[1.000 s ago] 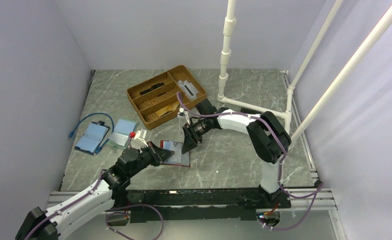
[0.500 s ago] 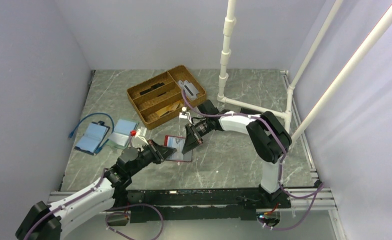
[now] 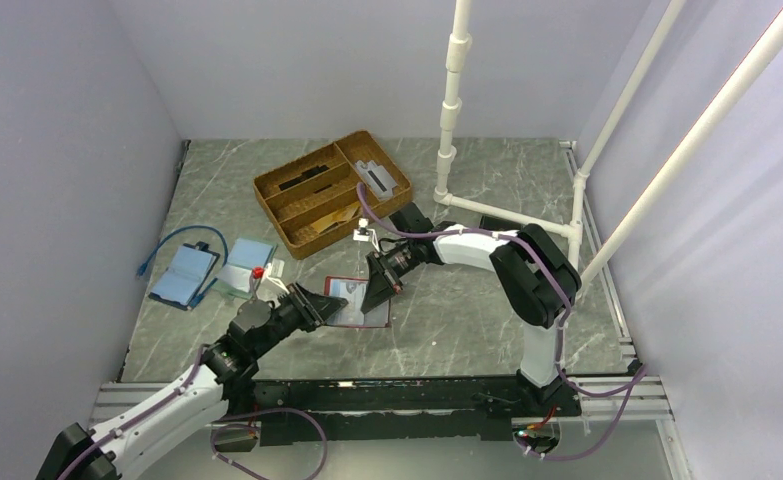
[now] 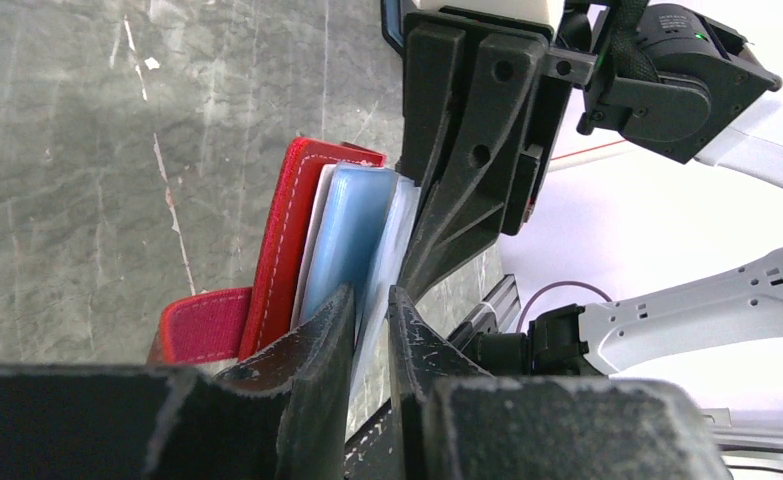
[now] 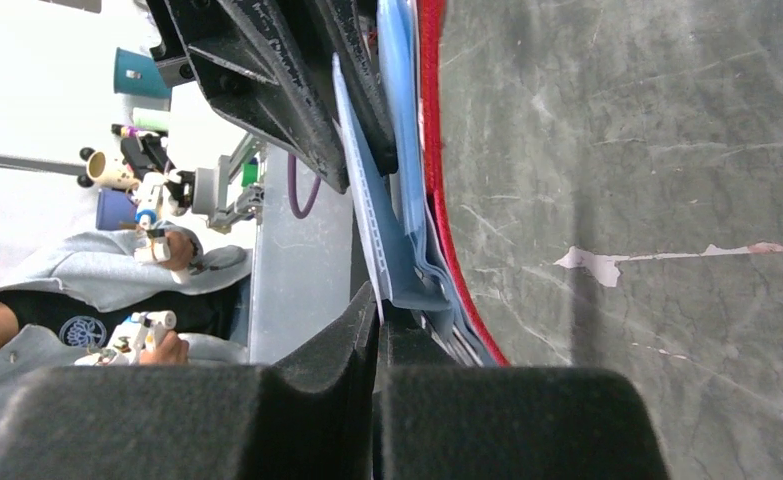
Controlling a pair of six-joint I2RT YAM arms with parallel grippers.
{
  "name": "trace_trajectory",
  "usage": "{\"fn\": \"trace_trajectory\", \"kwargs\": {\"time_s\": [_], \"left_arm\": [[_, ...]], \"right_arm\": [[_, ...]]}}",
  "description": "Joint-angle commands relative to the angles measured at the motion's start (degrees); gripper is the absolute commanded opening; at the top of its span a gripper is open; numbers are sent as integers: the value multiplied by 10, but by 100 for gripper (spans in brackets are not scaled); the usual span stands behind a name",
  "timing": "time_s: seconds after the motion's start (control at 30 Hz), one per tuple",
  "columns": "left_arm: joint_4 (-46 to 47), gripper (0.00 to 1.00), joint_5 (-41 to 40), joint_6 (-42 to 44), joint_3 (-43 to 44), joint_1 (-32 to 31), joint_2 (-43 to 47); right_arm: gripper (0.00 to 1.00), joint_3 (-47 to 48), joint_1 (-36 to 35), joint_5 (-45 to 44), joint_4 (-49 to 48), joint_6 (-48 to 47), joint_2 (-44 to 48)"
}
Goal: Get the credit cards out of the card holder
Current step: Remove the credit card from the card holder.
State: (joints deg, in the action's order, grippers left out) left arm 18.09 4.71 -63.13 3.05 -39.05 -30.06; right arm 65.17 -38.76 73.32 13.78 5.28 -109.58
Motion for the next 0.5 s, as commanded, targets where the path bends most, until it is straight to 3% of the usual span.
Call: {"fn": "trace_trajectory", "kwargs": {"time_s": [0.0, 0.3, 0.47], "left_arm": [[24, 20, 9, -15, -11, 8, 10], [55, 13, 23, -24, -46, 26, -2], [27, 11, 31, 2, -45, 34, -23]], "right_arm": [[0, 18, 2, -9, 5, -28, 9], [0, 18, 5, -28, 20, -46, -19], [0, 23, 6, -45, 33, -48, -44]]}}
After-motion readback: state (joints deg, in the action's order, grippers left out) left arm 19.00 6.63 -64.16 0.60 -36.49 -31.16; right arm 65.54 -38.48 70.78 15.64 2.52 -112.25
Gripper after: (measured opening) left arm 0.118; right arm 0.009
